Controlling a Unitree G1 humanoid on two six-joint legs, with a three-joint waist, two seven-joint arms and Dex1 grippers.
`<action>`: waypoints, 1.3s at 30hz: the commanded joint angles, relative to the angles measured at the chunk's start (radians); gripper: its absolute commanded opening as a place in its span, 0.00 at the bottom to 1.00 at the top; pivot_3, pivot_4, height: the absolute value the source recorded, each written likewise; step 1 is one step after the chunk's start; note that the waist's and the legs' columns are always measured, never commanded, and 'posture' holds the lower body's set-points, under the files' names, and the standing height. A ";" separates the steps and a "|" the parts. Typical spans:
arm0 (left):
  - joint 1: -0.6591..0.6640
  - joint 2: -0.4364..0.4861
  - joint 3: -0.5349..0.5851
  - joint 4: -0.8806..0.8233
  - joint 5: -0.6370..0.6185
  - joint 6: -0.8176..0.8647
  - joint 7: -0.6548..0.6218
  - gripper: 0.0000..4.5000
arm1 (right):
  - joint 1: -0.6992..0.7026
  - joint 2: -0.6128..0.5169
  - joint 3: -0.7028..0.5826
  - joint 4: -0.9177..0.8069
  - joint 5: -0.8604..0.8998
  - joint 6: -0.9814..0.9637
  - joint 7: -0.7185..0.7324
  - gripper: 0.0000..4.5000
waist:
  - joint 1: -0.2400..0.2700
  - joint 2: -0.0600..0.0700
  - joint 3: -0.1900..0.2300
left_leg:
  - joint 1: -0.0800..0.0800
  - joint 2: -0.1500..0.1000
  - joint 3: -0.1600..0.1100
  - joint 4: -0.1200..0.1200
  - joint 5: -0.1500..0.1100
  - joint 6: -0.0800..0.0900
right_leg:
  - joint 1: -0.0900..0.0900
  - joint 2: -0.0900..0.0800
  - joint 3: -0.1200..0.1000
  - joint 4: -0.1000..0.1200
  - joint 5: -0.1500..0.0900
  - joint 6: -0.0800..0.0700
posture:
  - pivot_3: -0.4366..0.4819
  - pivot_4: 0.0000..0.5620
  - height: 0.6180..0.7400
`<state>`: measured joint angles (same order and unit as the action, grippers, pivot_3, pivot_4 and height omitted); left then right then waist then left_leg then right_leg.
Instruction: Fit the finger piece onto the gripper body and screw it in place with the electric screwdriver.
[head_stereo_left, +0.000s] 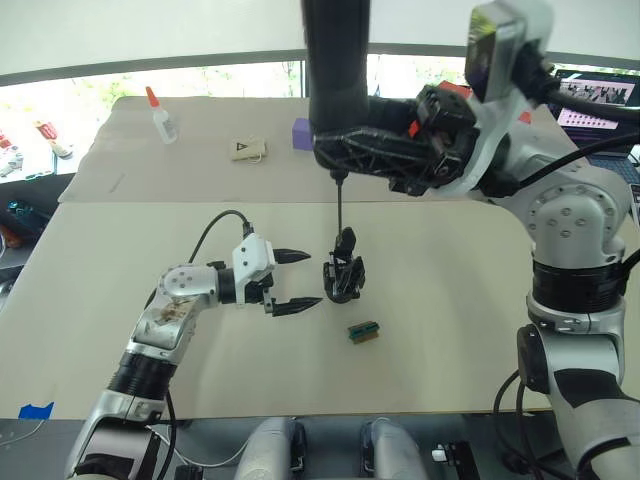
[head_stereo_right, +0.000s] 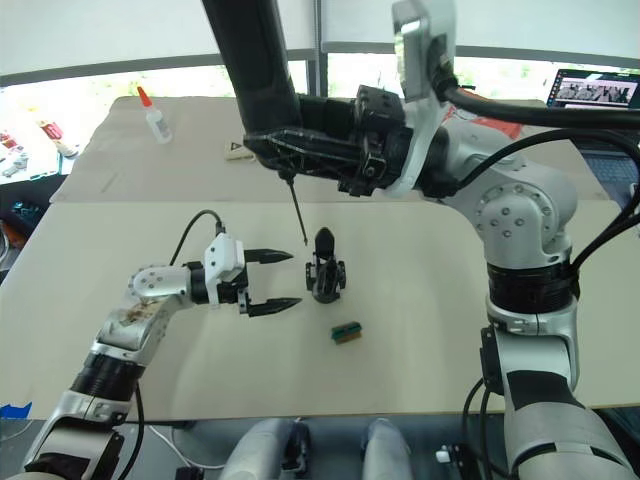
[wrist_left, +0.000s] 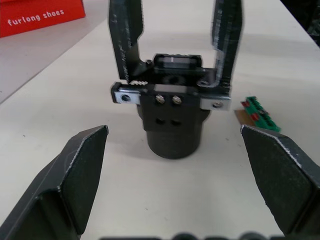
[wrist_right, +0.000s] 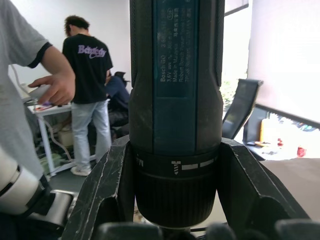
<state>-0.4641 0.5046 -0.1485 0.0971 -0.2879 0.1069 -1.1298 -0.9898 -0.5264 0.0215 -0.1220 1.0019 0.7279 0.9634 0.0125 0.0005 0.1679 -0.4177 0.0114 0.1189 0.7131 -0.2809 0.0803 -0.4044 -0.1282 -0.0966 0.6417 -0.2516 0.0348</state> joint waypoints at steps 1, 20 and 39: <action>-0.024 -0.009 -0.011 0.020 0.023 -0.040 -0.007 1.00 | 0.002 0.031 -0.032 0.021 -0.038 -0.068 0.054 0.42 | -0.003 0.000 0.000 | 0.000 0.000 0.000 0.000 0.000 0.000 | 0.000 0.000 0.000 0.000 0.000 0.000 | 0.48 0.27 1.00; -0.056 -0.041 -0.047 0.099 0.060 -0.065 -0.043 1.00 | 0.110 0.149 -0.011 0.063 -0.229 -0.177 0.136 0.42 | -0.006 0.000 0.000 | 0.000 0.000 0.000 0.000 0.000 0.000 | -0.001 0.000 0.000 0.000 0.000 0.000 | 0.48 0.27 1.00; -0.053 -0.072 -0.057 0.112 0.089 -0.084 -0.030 1.00 | 0.161 0.186 0.007 0.036 -0.305 -0.200 0.139 0.42 | -0.006 0.000 0.000 | 0.000 0.000 0.000 0.000 0.000 0.000 | -0.001 0.000 0.000 0.000 0.000 0.000 | 0.48 0.27 1.00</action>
<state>-0.5062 0.4376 -0.2109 0.2128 -0.1970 0.0417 -1.1643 -0.8172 -0.3449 0.0382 -0.0327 0.6870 0.5545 1.1021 0.0066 0.0006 0.1679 -0.4179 0.0115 0.1193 0.7130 -0.2807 0.0799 -0.4056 -0.1278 -0.0970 0.6421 -0.2517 0.0349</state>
